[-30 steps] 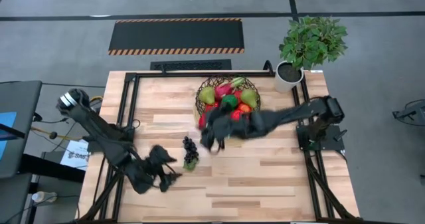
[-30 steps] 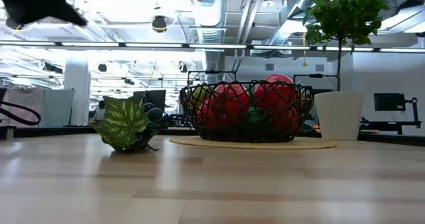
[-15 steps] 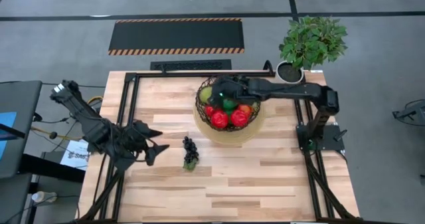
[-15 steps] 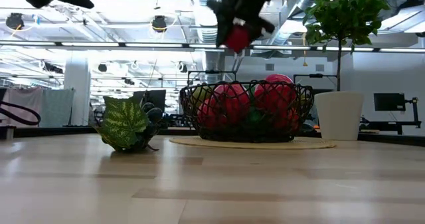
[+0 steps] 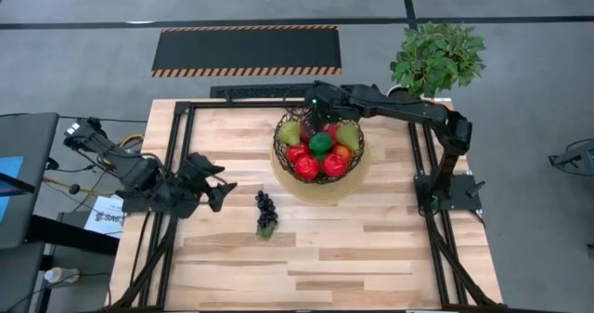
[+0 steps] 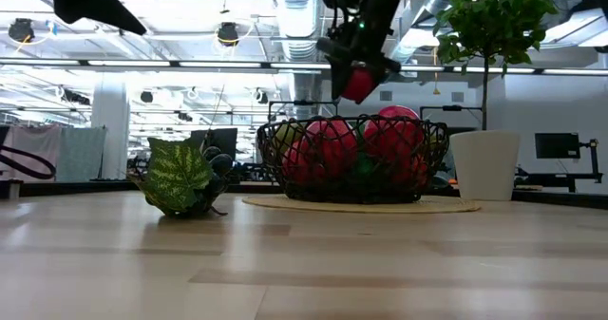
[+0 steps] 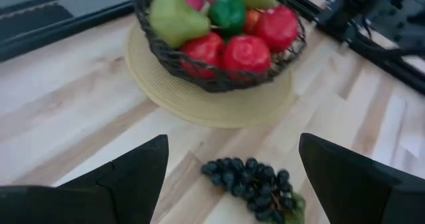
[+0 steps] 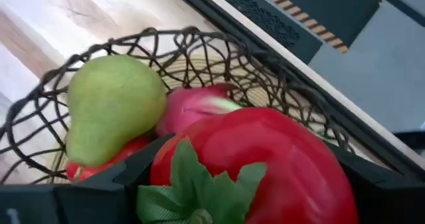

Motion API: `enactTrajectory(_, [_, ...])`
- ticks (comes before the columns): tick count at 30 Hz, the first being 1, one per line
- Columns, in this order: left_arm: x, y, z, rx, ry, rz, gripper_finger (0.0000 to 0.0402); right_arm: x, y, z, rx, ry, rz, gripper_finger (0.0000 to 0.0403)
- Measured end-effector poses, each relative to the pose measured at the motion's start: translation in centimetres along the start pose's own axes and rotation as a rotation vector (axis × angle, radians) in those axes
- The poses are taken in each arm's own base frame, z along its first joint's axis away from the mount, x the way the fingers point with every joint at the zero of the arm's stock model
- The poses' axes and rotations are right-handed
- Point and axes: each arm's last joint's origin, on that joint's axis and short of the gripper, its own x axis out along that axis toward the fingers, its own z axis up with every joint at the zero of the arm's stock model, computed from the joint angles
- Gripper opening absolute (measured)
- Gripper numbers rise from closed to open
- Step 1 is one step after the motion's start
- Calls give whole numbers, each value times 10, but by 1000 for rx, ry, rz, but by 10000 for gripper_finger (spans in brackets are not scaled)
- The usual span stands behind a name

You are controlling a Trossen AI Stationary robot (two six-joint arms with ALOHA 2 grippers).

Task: Build produce basket
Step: Put the red tomato into the black wire basket, then put the purple grapes into the black wire basket

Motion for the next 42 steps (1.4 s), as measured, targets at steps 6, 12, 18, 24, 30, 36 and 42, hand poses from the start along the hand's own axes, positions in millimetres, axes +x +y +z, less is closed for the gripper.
enactTrajectory(6, [9, 6, 8, -87, 15, 47, 324, 15, -19, 3, -12, 61, -20, 313])
enactTrajectory(12, [15, 10, 14, -122, -2, 90, 324, 35, -31, -14, 5, 143, -34, 313])
enactTrajectory(18, [17, 12, 16, -135, -6, 107, 324, 49, -27, -31, -7, 180, -13, 313])
enactTrajectory(24, [19, 13, 17, -135, 20, 103, 324, 51, -27, -32, -11, 173, -12, 339])
enactTrajectory(30, [19, 13, 16, -133, 29, 98, 324, 47, -28, -30, -18, 198, 15, 380])
enactTrajectory(36, [19, 12, 16, -138, 52, 85, 324, 32, -27, -14, -18, 166, 33, 397])
enactTrajectory(42, [19, 12, 15, -139, 77, 73, 324, 8, -23, 8, -10, 95, 64, 394])
